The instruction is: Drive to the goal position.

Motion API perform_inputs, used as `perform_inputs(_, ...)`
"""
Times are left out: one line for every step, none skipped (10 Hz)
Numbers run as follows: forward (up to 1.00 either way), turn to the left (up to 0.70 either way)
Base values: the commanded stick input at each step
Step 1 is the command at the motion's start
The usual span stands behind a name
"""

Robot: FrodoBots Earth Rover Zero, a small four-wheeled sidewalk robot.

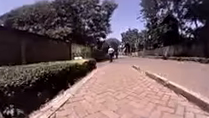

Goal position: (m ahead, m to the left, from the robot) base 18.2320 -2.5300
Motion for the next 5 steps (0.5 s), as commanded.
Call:
perform_inputs(0.85, 0.0)
perform_inputs(0.85, 0.0)
perform_inputs(0.85, 0.0)
perform_inputs(0.85, 0.0)
perform_inputs(0.85, 0.0)
